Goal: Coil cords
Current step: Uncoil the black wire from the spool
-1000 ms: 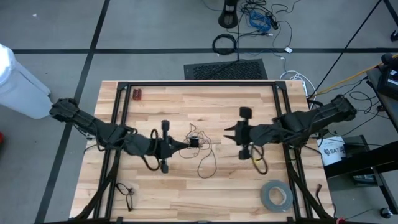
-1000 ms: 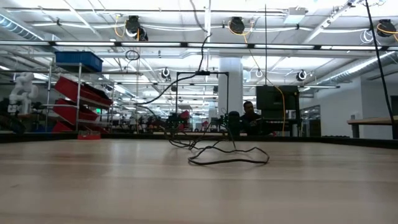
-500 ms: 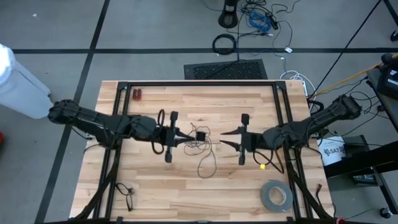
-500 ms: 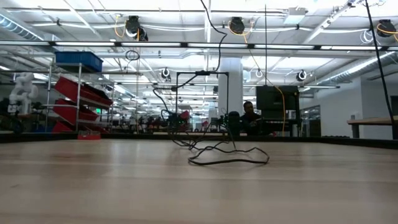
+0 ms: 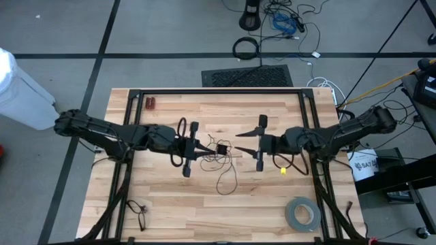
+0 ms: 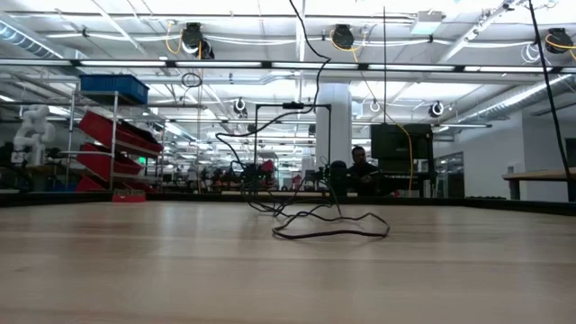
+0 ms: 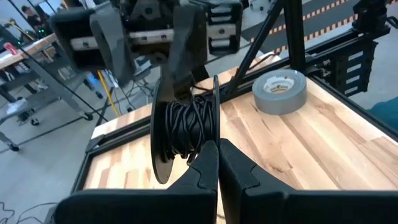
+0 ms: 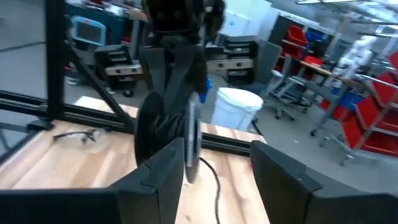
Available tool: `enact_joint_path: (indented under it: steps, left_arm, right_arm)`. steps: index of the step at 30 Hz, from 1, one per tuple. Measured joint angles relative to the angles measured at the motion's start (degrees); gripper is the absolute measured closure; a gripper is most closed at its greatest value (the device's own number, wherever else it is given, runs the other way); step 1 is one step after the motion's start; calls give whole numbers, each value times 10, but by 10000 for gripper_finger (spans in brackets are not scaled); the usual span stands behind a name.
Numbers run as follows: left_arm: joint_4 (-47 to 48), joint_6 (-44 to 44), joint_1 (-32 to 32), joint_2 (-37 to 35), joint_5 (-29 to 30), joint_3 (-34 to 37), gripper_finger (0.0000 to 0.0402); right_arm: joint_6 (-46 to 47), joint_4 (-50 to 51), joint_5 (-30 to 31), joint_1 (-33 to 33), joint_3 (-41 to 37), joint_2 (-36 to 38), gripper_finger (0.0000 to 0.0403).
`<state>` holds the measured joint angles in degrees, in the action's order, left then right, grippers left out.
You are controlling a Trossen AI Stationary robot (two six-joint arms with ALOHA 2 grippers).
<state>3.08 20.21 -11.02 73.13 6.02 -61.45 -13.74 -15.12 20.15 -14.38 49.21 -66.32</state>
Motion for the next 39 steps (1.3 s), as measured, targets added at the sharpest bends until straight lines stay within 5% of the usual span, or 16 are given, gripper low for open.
enact_joint_path:
  steps: [15, 26, 39]
  left_arm:
    - [-5, 0, 2, 4, 4, 0, 402]
    - [-1, -4, 1, 4, 4, 0, 401]
    - [-9, -33, 1, 4, 32, 0, 353]
  right_arm:
    - [29, -20, -43, 22, 0, -28, 252]
    - [1, -60, -67, 35, 0, -67, 394]
    - [-3, -59, -65, 35, 0, -65, 402]
